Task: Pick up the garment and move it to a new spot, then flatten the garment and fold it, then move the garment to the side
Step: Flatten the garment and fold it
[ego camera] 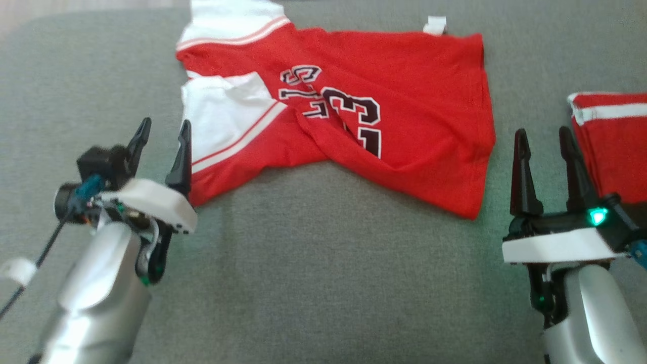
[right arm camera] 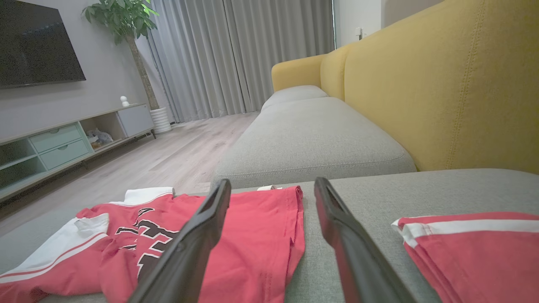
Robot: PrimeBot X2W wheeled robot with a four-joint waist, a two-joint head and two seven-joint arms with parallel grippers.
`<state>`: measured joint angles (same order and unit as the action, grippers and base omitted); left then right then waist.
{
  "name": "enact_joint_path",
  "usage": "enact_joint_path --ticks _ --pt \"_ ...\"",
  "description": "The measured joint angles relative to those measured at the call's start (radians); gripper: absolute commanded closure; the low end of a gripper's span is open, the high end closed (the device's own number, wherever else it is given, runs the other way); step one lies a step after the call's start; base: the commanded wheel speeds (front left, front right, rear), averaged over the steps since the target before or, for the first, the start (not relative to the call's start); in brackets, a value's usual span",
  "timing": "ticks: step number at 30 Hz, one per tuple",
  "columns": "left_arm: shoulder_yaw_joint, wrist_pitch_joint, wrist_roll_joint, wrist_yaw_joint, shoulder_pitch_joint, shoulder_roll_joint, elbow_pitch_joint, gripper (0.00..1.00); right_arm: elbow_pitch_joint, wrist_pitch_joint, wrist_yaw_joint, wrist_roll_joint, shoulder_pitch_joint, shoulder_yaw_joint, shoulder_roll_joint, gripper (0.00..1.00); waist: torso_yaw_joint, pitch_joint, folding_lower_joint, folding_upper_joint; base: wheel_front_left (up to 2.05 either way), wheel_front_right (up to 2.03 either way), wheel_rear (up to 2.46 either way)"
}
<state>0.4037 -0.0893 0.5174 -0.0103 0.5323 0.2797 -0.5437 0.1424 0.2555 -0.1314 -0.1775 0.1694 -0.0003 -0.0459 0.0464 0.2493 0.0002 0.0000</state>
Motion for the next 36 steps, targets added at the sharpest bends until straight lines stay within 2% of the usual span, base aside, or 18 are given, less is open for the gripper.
enact_joint_path --ticks 12,19,30,31,32,36 --pt "0.096 0.023 -0.089 -0.079 0.272 0.009 -0.221 0.0 -0.018 0.0 0.0 0.002 0.054 0.016 0.0 0.0 -0.059 0.131 0.0001 0.0 0.0 0.0 0.0" --pt "0.127 -0.01 -0.096 -0.095 0.309 -0.013 -0.318 0.0 -0.021 0.0 0.0 0.002 0.056 0.022 0.0 0.0 -0.09 0.156 0.0 0.0 0.0 0.0 0.0" --pt "0.177 -0.058 -0.114 -0.114 0.397 -0.016 -0.45 0.0 -0.03 0.0 0.0 0.002 0.056 0.024 0.0 0.0 -0.115 0.171 -0.0001 0.0 0.0 0.0 0.0" --pt "0.182 -0.058 -0.114 -0.114 0.402 -0.019 -0.46 0.86 -0.03 0.0 0.0 0.002 0.056 0.024 0.0 0.0 -0.116 0.171 -0.0002 0.0 0.0 0.0 0.0" --pt "0.185 -0.058 -0.114 -0.114 0.406 -0.021 -0.467 1.0 -0.029 0.0 0.0 0.002 0.056 0.024 0.0 0.0 -0.116 0.172 -0.0002 0.0 0.0 0.0 0.0" --pt "0.198 -0.073 -0.111 -0.114 0.415 -0.027 -0.489 1.0 -0.029 0.0 0.0 0.002 0.056 0.024 0.0 0.0 -0.115 0.17 -0.0002 0.0 0.0 0.0 0.0"
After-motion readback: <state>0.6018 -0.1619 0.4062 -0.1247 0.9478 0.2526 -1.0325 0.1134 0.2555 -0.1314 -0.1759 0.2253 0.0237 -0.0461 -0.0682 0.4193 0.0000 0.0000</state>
